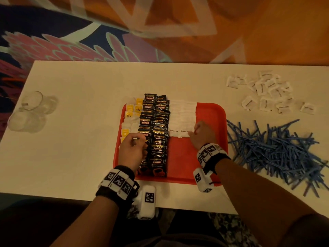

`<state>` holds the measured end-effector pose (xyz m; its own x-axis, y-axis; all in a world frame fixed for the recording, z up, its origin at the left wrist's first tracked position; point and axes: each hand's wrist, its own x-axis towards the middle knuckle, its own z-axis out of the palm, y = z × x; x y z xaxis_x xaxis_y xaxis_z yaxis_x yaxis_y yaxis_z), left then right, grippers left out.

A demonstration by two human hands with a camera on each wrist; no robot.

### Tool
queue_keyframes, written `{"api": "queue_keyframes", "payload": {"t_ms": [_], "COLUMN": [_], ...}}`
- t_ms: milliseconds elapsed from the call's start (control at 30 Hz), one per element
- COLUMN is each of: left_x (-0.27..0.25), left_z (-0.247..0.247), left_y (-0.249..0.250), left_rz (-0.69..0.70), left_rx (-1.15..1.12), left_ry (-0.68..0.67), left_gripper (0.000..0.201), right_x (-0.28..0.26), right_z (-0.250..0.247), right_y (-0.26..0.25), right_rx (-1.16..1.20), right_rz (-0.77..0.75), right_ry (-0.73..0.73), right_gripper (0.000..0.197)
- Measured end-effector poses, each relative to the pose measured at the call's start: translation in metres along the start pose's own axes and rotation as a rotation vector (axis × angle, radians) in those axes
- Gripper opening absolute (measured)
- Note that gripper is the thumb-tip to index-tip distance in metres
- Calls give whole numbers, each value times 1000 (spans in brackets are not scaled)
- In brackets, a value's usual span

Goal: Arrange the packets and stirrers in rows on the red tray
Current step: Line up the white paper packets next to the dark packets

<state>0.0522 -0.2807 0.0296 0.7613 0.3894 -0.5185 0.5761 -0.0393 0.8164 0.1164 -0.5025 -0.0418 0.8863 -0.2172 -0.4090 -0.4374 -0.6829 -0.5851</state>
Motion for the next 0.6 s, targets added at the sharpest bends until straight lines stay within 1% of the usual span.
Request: {"api": "queue_keyframes", "payload": {"t_ms": [67, 100, 167, 267, 333, 467, 600], "left_x": [0, 0, 0, 4, 7, 13, 22], "left_z": [0, 0, -2, -8, -14, -23, -22], "left_y": [1, 1, 2, 5, 7, 13, 24], "left_rz": [9, 15, 23, 44, 72, 127, 174], "left_rx": [11, 19, 34, 61, 86, 119, 177], "left_ry": [3, 4, 1, -6, -7, -38, -90], "left_gripper": [6, 7, 9, 11, 11, 11, 11], "right_x": [-2, -2, -2, 0, 1, -6, -21], "right_z": [4, 7, 13, 19, 19, 10, -6], "right_y": [-3, -5, -8, -7, -7, -13, -12], "right_rx": [-55, -85, -126, -184, -208, -225, -153], "right_rz": [-199, -275, -337, -323, -312, -279, -213], "right_ry": [-4, -18, -60, -110, -115, -86, -23], "right_gripper": [15, 15, 20, 28, 30, 29, 28]}}
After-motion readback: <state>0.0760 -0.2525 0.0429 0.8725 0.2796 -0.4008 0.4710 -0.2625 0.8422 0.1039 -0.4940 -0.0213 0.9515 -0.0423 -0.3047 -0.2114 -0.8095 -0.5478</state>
